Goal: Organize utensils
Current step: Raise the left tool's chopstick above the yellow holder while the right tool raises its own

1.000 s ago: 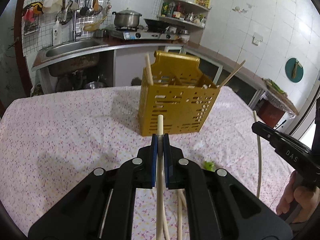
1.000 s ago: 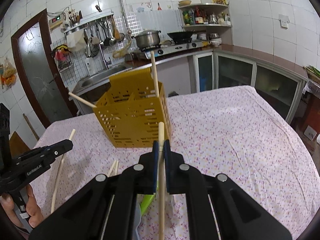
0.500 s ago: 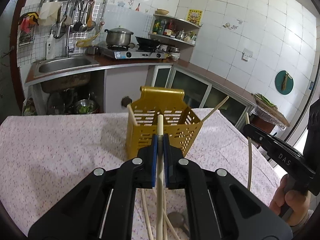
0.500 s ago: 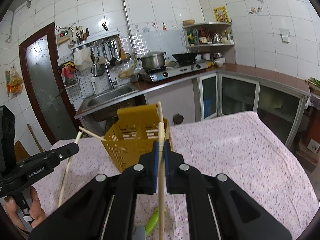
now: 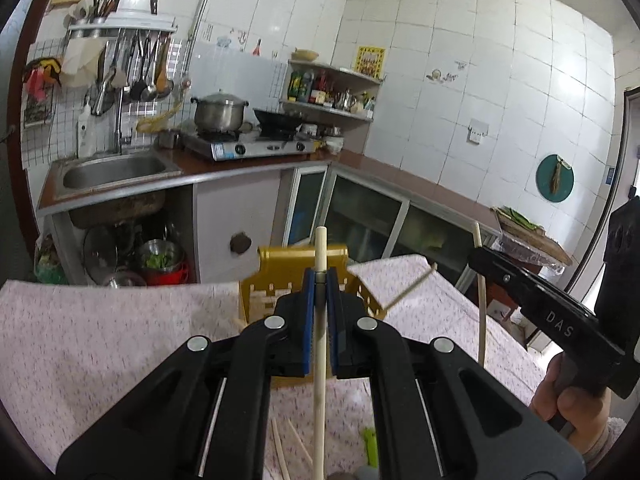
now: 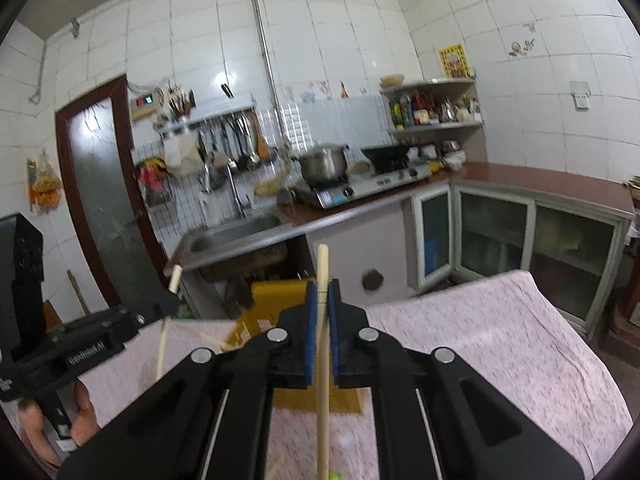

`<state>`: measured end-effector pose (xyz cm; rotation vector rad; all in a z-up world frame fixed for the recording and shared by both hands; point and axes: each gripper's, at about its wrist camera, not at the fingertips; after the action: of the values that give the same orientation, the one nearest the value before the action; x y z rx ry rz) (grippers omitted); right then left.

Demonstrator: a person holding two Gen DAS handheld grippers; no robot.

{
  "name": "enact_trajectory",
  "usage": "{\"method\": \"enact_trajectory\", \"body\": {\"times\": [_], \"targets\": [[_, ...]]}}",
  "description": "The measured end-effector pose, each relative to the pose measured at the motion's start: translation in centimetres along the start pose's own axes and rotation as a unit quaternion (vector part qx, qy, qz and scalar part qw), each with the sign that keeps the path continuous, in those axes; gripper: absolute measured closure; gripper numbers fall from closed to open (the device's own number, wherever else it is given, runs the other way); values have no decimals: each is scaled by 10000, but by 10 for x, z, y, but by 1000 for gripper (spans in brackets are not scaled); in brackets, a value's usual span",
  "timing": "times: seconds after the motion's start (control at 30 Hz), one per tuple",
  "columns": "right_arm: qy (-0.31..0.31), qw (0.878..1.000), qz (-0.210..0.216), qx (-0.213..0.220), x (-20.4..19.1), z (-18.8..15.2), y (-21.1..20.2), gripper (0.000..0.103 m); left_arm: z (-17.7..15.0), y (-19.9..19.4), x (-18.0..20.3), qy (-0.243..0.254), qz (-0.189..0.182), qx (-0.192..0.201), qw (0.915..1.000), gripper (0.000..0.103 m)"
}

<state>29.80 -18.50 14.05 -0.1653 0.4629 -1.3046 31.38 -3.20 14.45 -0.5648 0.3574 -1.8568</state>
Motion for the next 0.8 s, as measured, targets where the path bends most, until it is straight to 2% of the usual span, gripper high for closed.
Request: {"method": "enact_trajectory", "body": {"times": [0.23, 0.47, 0.67, 0.8], "targets": [[-289, 9988, -60, 389, -16, 29, 13, 97, 32, -6, 6, 207, 135, 447, 9987, 99], [-291, 9960, -79, 846, -22, 44, 13, 97, 53, -4, 7, 190, 159, 778, 9967, 99], [-256, 9883, -62, 1503, -28, 55, 18, 97, 66, -4, 10, 244, 295, 1497, 9880, 99], [-301, 9820, -141, 1860, -30, 58, 24, 97, 72, 2, 13, 239, 309, 1811, 9827, 99]]}}
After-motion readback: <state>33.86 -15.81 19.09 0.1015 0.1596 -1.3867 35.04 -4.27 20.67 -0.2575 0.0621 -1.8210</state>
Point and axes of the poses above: each gripper's, at about its wrist camera, not at the fingertips, and y roughly the way its jaws point, x to its right, z to its top, and after that the axes turned 7 degrees about -x, right-handed
